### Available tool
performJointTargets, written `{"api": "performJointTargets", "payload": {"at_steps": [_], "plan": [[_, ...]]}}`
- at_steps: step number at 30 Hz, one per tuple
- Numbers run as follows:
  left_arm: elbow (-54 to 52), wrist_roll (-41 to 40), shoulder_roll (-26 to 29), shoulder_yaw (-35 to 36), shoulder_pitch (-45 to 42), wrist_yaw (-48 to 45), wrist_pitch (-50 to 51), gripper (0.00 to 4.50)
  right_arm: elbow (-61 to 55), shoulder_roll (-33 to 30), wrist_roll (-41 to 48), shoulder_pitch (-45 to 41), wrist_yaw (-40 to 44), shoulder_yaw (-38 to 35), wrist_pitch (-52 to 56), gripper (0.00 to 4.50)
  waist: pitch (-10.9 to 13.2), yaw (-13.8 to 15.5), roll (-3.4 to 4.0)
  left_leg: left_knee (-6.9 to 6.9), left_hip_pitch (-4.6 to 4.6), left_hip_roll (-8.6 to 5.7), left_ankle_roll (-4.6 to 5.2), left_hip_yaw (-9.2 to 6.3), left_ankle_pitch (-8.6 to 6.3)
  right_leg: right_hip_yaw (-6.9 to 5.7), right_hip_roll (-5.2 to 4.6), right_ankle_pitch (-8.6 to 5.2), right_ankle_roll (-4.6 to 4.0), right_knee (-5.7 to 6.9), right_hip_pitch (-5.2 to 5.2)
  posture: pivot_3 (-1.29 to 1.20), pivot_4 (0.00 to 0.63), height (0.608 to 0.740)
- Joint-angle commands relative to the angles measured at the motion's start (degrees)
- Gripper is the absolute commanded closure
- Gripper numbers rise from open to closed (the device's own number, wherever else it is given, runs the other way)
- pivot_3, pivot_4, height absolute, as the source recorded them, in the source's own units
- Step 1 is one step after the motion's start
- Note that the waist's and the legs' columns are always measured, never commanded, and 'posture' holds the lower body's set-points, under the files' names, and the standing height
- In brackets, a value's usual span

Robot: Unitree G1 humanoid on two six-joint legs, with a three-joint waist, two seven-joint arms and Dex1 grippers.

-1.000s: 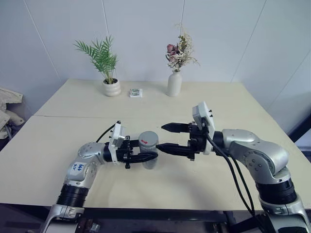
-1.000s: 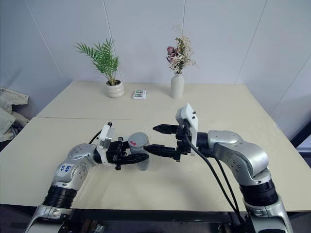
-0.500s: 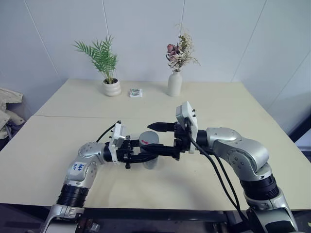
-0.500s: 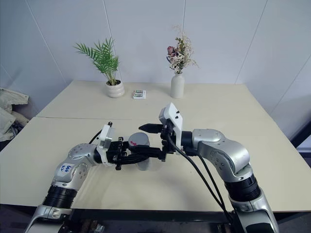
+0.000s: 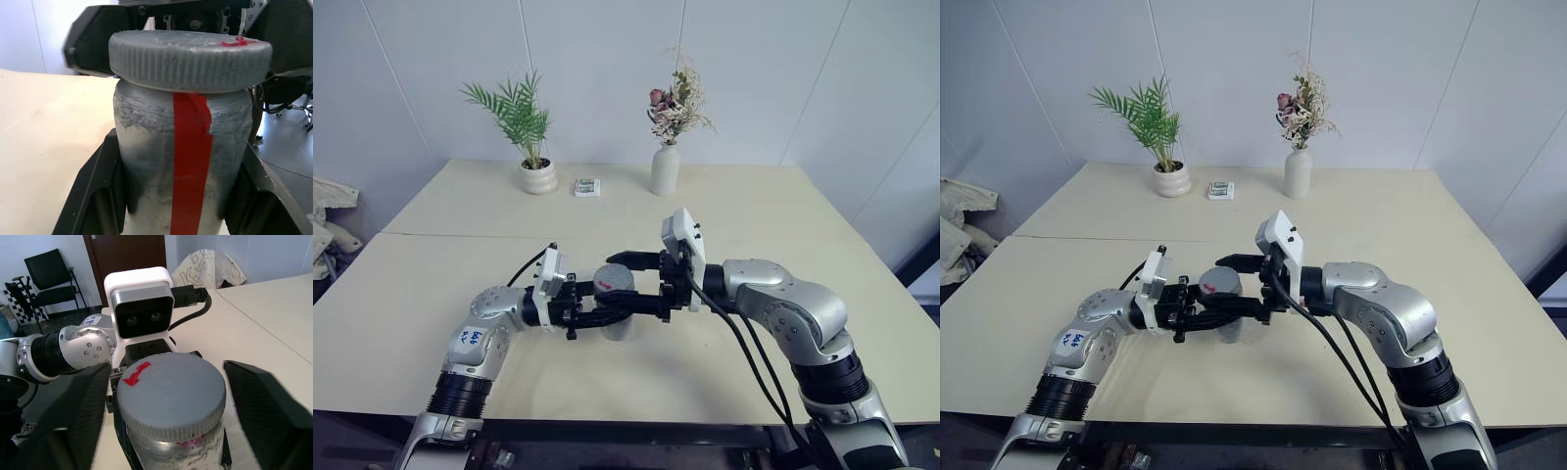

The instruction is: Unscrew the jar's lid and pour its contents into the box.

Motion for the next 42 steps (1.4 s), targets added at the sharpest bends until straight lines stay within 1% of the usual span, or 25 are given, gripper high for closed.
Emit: {"api": "performJointTargets", "payload": {"at_steps": [1, 8, 10, 11, 13, 16, 18, 19, 22, 23, 25, 27, 29, 33, 37, 40, 42], "plan": [[-2.0, -0.8, 0.1, 0.4, 0.1, -0.2, -0.3, 2.5, -0.9, 0.6, -0.2, -1.3, 0.5, -0.1, -1.5, 1.92, 0.0, 0.0, 0.0, 0.0, 0.0, 0.0, 0.0, 0.0, 0.0, 0.0, 0.0, 0.0, 0.0, 0.0, 0.0, 0.0, 0.15, 0.74], [-2.0, -0.8, 0.4, 0.4, 0.1, -0.3, -0.3, 2.5, -0.4, 2.3, 0.9, -1.9, -0.6, -1.4, -0.7, 1.92, 0.0, 0.0, 0.0, 0.0, 0.0, 0.0, 0.0, 0.0, 0.0, 0.0, 0.0, 0.0, 0.0, 0.0, 0.0, 0.0, 0.15, 0.74], [-2.0, -0.7, 0.5, 0.3, 0.2, -0.5, -0.2, 2.5, 0.9, 6.1, 7.2, -3.5, -4.5, -6.3, 3.3, 1.92, 0.0, -0.1, 0.0, 0.0, 0.0, 0.0, 0.0, 0.0, 0.0, 0.0, 0.0, 0.0, 0.0, 0.0, 0.0, 0.0, 0.15, 0.74], [-2.0, -0.7, 0.6, 0.3, 0.3, -0.7, -0.1, 2.5, 2.4, 8.5, 12.1, -4.9, -7.7, -10.1, 5.6, 1.92, 0.0, -0.2, 0.0, 0.0, 0.0, 0.01, 0.0, 0.0, 0.0, 0.0, 0.01, 0.0, 0.0, 0.04, -0.01, 0.0, 0.15, 0.74], [-2.1, -0.7, 0.7, 0.3, 0.4, -0.8, 0.0, 2.5, 4.3, 11.4, 18.3, -6.8, -12.2, -15.0, 8.8, 1.92, 0.0, -0.2, 0.05, 0.0, 0.01, 0.02, -0.02, 0.0, 0.01, 0.03, 0.0, 0.0, -0.01, 0.17, -0.07, 0.0, 0.15, 0.74], [-1.9, -0.7, 0.9, 0.1, 0.5, -0.8, -0.2, 2.5, 5.5, 13.1, 24.1, -8.1, -16.0, -19.0, 10.7, 1.92, 0.0, 0.0, 0.05, 0.0, 0.02, 0.03, -0.02, -0.05, 0.02, -0.03, 0.0, -0.03, -0.06, 0.24, -0.08, 0.0, 0.15, 0.74], [-2.0, -0.7, 1.0, 0.1, 0.6, -0.8, -0.2, 2.5, 5.0, 12.3, 25.0, -8.3, -16.8, -20.0, 10.4, 1.92, 0.0, 0.1, 0.04, 0.0, 0.02, 0.02, -0.02, -0.06, 0.02, -0.04, -0.02, -0.03, -0.06, 0.21, -0.06, 0.0, 0.15, 0.74], [-2.3, -0.8, 1.1, 0.2, 0.7, -0.7, -0.1, 2.5, 4.3, 10.8, 23.8, -8.0, -16.6, -19.8, 9.8, 1.92, 0.0, 0.1, 0.04, 0.0, 0.01, 0.0, -0.02, -0.04, 0.02, -0.03, -0.05, -0.03, -0.06, 0.2, -0.06, 0.0, 0.15, 0.74], [-3.9, -1.6, 2.3, 1.8, 1.9, 0.3, 0.6, 2.5, 2.4, 0.2, 9.2, -1.5, -14.3, -18.0, -0.1, 1.92, 0.0, 0.3, 0.02, 0.0, -0.01, -0.03, -0.01, -0.04, 0.01, -0.06, -0.07, -0.03, -0.05, 0.06, -0.01, 0.0, 0.15, 0.74], [-4.3, -1.8, 2.8, 2.4, 2.3, 0.5, 0.7, 2.5, 2.8, -2.4, 6.1, 0.7, -14.0, -18.2, -2.8, 1.92, 0.0, 0.4, 0.02, -0.01, -0.01, -0.04, 0.0, -0.04, 0.0, -0.07, -0.07, -0.02, -0.03, -0.04, 0.02, 0.0, 0.15, 0.74], [-5.3, -2.6, 3.6, 4.0, 2.9, 1.5, 1.5, 2.5, 5.0, -6.4, 0.9, 5.8, -13.0, -19.4, -9.0, 1.92, 0.0, 0.2, 0.02, -0.02, -0.11, -0.08, 0.05, 0.0, -0.03, -0.03, -0.1, -0.02, 0.01, -0.14, -0.02, 0.0, 0.15, 0.74], [-5.9, -3.7, 4.3, 5.8, 3.2, 2.7, 2.7, 2.5, 7.9, -8.8, -2.5, 10.7, -11.5, -21.4, -14.7, 1.92, 0.0, 0.1, 0.02, -0.04, -0.14, -0.08, 0.07, 0.02, -0.04, -0.01, -0.09, -0.03, 0.05, -0.14, -0.05, 0.0, 0.15, 0.74], [-6.1, -4.2, 4.7, 6.8, 3.3, 3.4, 3.4, 2.5, 10.5, -8.6, -3.2, 12.4, -11.9, -23.1, -17.3, 1.92, 0.0, -0.3, 0.04, -0.05, -0.13, -0.05, 0.09, 0.06, -0.05, 0.02, -0.06, -0.04, 0.06, -0.11, -0.07, 0.0, 0.15, 0.74], [-5.0, -4.8, 5.3, 8.9, 2.2, 5.1, 4.2, 2.5, 19.0, -8.7, -11.7, 17.3, -11.8, -21.6, -27.7, 1.92, 0.0, -0.7, 0.04, -0.06, 0.13, -0.01, 0.09, 0.2, -0.05, 0.16, 0.02, -0.04, 0.06, 0.05, 0.01, 0.0, 0.15, 0.74], [-3.7, -5.1, 5.5, 10.1, 0.8, 6.1, 4.2, 2.5, 29.2, -5.5, -13.2, 18.6, -12.2, -23.8, -35.4, 1.92, 0.0, -0.7, 0.04, 0.0, 0.22, -0.02, 0.08, 0.27, -0.03, 0.24, 0.02, -0.01, 0.08, 0.03, 0.14, 0.0, 0.15, 0.74], [-3.6, -6.7, 5.6, 11.5, 0.6, 6.6, 5.6, 2.5, 38.5, -3.9, -16.9, 18.3, -12.7, -23.2, -42.7, 1.92, 0.0, -0.8, 0.05, 0.01, 0.23, -0.04, 0.09, 0.39, -0.02, 0.38, 0.02, 0.03, 0.15, 0.02, 0.13, 0.0, 0.15, 0.74], [-3.7, -6.9, 5.8, 11.8, 0.9, 6.9, 6.1, 2.5, 43.3, -3.2, -18.1, 17.5, -13.5, -23.0, -44.9, 1.92, 0.0, -0.9, 0.04, 0.0, 0.24, -0.04, 0.09, 0.42, -0.02, 0.44, 0.01, 0.04, 0.17, 0.02, 0.12, 0.0, 0.15, 0.74]]}}
